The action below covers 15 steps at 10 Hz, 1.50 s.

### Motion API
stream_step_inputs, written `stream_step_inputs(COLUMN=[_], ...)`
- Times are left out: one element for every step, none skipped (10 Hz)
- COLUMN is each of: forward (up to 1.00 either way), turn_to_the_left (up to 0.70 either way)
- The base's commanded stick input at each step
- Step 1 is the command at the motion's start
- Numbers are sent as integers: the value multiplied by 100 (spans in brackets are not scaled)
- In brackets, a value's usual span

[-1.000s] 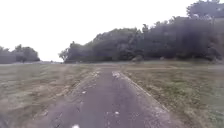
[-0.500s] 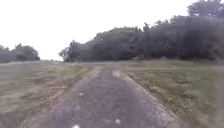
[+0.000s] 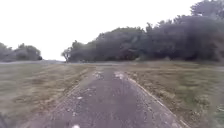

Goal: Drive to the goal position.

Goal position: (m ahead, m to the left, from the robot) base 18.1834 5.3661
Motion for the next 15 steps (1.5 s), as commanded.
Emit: stream_step_inputs(forward=[45,45,45,45,45,45,45,45,45,45,45,45,45,45,45], turn_to_the_left=[8,3,0,0,0,0,0,0,0,0,0,0,0,0,0])
